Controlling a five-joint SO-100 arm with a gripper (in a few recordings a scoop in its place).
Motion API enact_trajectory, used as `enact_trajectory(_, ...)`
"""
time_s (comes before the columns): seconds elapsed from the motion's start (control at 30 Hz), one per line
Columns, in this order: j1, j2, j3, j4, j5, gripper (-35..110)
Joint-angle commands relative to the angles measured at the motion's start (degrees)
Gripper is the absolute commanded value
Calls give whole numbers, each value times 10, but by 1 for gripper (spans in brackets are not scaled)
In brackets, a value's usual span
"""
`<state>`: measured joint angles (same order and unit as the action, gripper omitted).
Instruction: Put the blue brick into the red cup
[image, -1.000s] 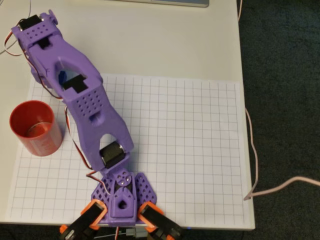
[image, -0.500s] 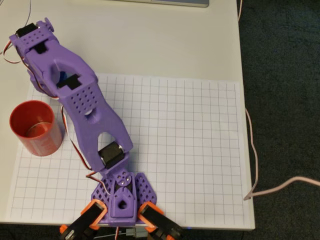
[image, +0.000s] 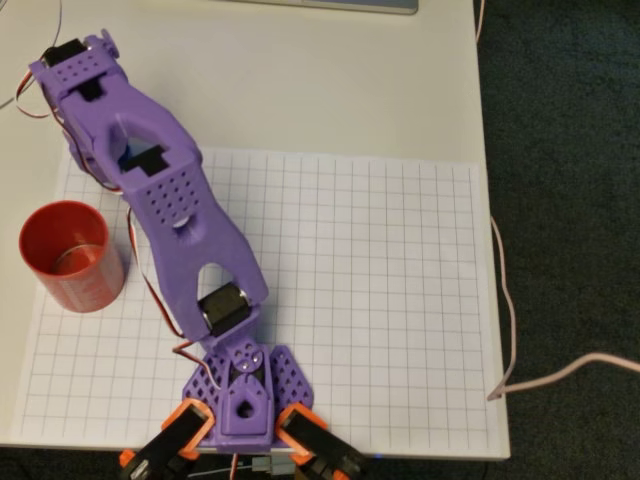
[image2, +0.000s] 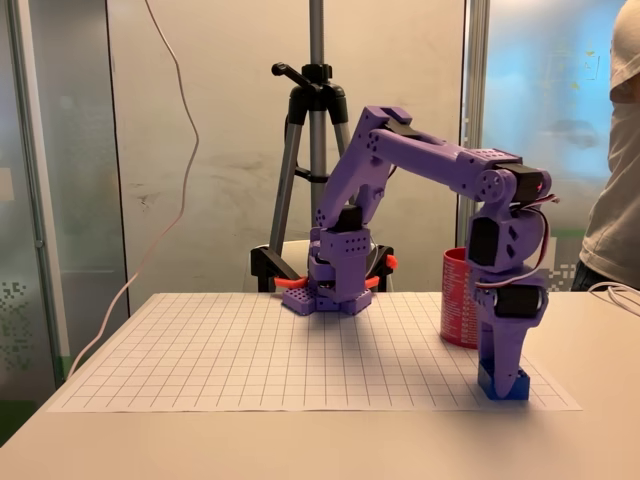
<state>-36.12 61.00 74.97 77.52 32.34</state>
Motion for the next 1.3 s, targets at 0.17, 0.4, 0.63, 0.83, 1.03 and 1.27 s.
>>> enact_trajectory(0.17, 7, 32, -11, -1, -2, 0)
enact_trajectory(0.4, 18, 55, -11, -2, 13, 0)
enact_trajectory(0.63, 136, 243, -39, 22, 47, 0)
enact_trajectory(0.83, 171, 331, -115, 82, -125, 0)
enact_trajectory(1.03, 100, 364, -197, 166, -253, 0)
enact_trajectory(1.27, -25, 439, -156, 208, -320, 0)
